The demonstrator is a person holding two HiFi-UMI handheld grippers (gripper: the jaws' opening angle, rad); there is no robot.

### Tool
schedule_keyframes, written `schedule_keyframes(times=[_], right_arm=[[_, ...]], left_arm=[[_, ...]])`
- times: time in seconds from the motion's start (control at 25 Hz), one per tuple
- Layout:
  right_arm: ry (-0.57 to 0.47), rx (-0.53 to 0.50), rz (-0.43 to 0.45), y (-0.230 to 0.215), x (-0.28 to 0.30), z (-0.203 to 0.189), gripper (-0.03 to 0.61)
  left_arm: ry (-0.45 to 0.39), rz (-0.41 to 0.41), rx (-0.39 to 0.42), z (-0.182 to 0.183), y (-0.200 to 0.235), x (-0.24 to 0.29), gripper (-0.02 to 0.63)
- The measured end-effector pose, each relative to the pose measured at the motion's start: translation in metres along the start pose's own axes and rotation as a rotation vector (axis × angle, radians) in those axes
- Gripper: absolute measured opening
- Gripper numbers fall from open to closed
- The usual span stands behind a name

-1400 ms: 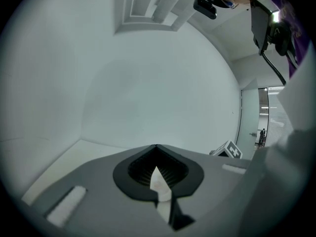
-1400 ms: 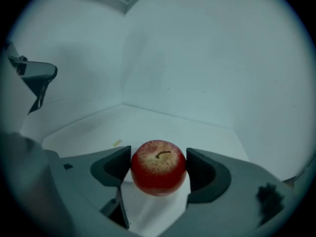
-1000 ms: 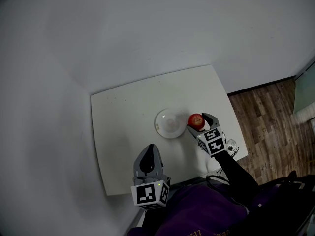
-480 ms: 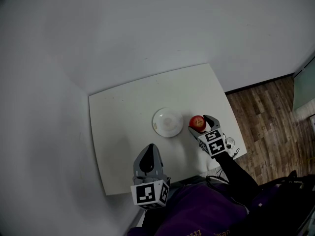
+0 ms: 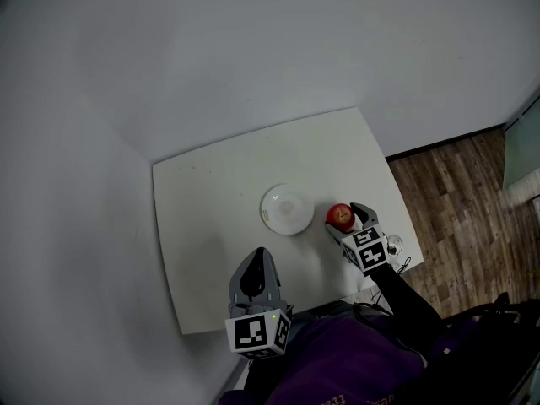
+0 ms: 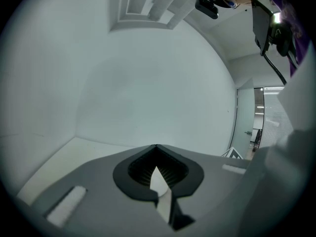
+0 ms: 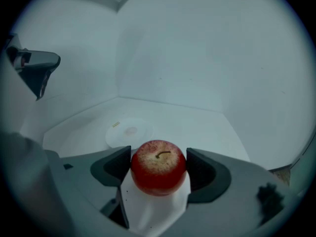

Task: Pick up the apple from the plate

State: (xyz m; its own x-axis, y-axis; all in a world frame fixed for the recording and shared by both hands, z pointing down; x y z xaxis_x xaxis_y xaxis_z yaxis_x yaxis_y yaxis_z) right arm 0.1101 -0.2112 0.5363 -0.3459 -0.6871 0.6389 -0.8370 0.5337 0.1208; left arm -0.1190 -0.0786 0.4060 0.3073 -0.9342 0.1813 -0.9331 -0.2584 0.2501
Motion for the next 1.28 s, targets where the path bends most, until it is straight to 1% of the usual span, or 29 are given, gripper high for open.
schedule_keyframes(times=[0.2, 0.44, 0.6, 0.72, 0.92, 1.04, 1.08, 1.16, 1.28], right_arm=[[0.004, 0.011, 0.010, 0.001, 0.001, -0.007, 0.364], [-0.016, 0.057, 0.023, -0.001, 0.003, -0.010, 0.365], [-0.056, 0.032, 0.027, -0.001, -0.004, -0.005, 0.365], [-0.115, 0.046, 0.012, -0.004, -0.018, 0.005, 0.365], [-0.269, 0.108, -0.026, -0.019, -0.051, 0.032, 0.364], [-0.326, 0.134, -0.056, -0.026, -0.067, 0.046, 0.352], [-0.344, 0.135, -0.076, -0.027, -0.072, 0.049, 0.296], [-0.374, 0.126, -0.118, -0.029, -0.079, 0.052, 0.029], [-0.383, 0.120, -0.128, -0.028, -0.083, 0.056, 0.012]], left_arm=[[0.004, -0.009, 0.006, -0.001, 0.000, 0.002, 0.005], [0.006, -0.007, 0.005, 0.000, -0.001, 0.003, 0.005], [0.004, -0.011, 0.008, 0.000, -0.001, 0.003, 0.005], [0.000, -0.013, 0.010, 0.000, 0.000, 0.002, 0.005], [0.000, -0.007, 0.009, 0.001, 0.000, 0.000, 0.006], [0.000, -0.002, 0.005, 0.002, -0.001, -0.001, 0.005], [-0.001, -0.002, 0.006, 0.003, -0.001, -0.001, 0.005], [-0.004, -0.002, 0.007, 0.003, 0.000, -0.002, 0.005], [-0.008, -0.008, 0.008, 0.002, 0.001, -0.002, 0.005]])
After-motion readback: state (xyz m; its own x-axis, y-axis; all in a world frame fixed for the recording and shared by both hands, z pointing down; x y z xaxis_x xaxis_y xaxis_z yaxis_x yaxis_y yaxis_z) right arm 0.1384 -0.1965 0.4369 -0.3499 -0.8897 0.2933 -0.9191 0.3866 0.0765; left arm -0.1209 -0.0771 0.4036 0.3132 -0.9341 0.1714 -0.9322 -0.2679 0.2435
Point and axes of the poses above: the fingertips, and each gripper's own axes: x forward along the fingers, y to its left, z out of its top, the point moved 8 cm from there along -x, backward along the fingers, and after that the axes turned 9 degrees about -z, right-handed, at the moved point
